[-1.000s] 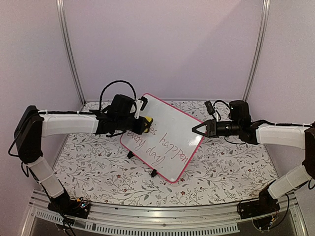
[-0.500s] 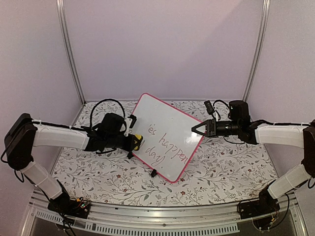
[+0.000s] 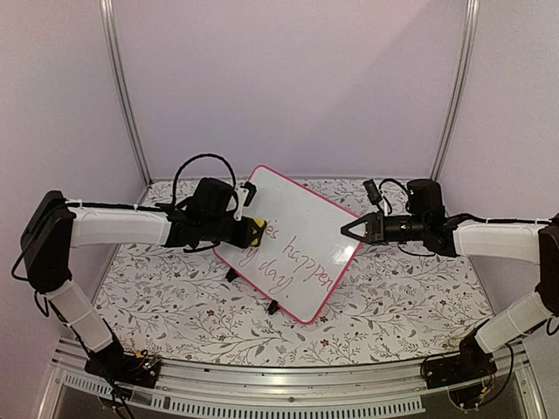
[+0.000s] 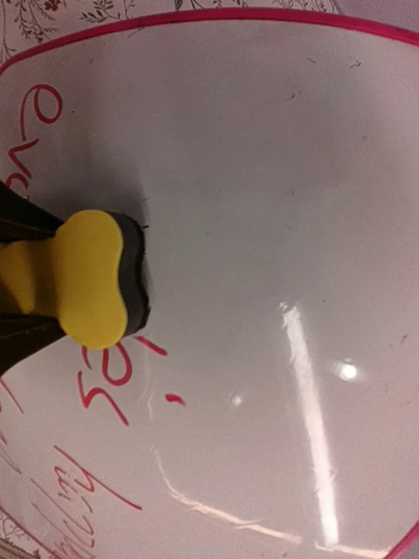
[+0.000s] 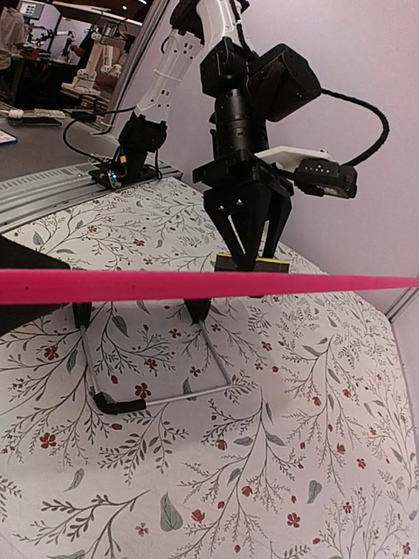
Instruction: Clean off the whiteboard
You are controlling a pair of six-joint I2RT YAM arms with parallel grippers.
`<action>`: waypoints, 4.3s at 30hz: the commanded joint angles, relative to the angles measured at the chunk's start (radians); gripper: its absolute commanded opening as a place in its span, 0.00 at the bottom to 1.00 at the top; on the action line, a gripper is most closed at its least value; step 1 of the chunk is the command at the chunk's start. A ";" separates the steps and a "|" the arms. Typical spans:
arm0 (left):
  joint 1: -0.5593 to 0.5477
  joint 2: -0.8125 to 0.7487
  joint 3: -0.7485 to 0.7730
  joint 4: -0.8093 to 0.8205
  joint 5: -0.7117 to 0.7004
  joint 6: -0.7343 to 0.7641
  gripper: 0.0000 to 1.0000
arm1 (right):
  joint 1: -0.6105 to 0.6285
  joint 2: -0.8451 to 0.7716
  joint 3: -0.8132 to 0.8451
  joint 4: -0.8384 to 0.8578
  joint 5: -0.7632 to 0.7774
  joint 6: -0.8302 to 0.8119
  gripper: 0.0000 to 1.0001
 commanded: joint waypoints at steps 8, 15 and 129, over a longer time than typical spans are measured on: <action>-0.019 -0.079 -0.208 0.019 -0.017 -0.055 0.00 | 0.052 0.049 -0.064 -0.173 -0.061 -0.136 0.00; -0.020 -0.143 -0.255 0.020 -0.042 -0.060 0.00 | 0.054 0.053 -0.061 -0.169 -0.063 -0.134 0.00; -0.091 -0.004 -0.019 -0.005 -0.027 -0.016 0.00 | 0.067 0.164 0.061 -0.271 -0.039 -0.161 0.00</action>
